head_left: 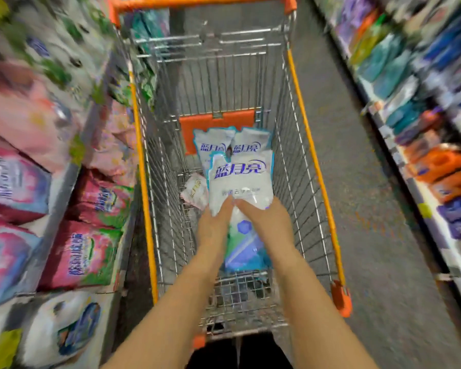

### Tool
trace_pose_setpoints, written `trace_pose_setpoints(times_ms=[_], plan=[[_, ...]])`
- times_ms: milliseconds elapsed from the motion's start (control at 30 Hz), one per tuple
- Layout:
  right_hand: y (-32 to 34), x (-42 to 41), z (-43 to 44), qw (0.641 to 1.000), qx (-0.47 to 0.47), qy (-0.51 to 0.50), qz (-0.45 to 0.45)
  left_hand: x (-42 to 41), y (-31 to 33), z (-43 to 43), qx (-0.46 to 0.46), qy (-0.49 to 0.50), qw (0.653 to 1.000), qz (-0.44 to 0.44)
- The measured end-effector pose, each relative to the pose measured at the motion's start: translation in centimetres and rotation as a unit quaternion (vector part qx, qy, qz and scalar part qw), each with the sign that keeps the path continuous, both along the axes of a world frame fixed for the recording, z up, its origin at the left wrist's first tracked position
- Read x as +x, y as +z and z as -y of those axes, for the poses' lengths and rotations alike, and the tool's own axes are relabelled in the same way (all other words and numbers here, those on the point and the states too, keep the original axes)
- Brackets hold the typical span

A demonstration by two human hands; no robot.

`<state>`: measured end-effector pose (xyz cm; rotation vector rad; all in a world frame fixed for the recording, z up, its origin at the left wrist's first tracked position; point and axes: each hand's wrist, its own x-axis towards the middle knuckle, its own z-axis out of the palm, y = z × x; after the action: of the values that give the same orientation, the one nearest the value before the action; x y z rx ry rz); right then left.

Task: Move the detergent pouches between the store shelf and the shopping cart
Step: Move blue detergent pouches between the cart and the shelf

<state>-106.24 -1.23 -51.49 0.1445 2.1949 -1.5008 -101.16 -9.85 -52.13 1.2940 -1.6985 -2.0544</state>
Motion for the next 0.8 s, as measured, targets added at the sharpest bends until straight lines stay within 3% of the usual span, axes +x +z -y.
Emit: trace_pose_setpoints(times_ms=[233, 433, 800], plan=[[12.5, 1.7, -0.5, 0.977, -0.167, 0.042, -0.124, 2.5, 13.5, -0.7, -0.136, -0.007, 0.977, -0.163], [20.5, 5.3, -2.8, 0.918, -0.304, 0.127, -0.221, 7.7, 21.2, -4.2, -0.224, 0.031, 0.93, -0.289], [32.8, 20.2, -0.6, 0.794, -0.455, 0.273, -0.295, 25.0, 33.0, -5.6, -0.357, 0.199, 0.844, -0.346]])
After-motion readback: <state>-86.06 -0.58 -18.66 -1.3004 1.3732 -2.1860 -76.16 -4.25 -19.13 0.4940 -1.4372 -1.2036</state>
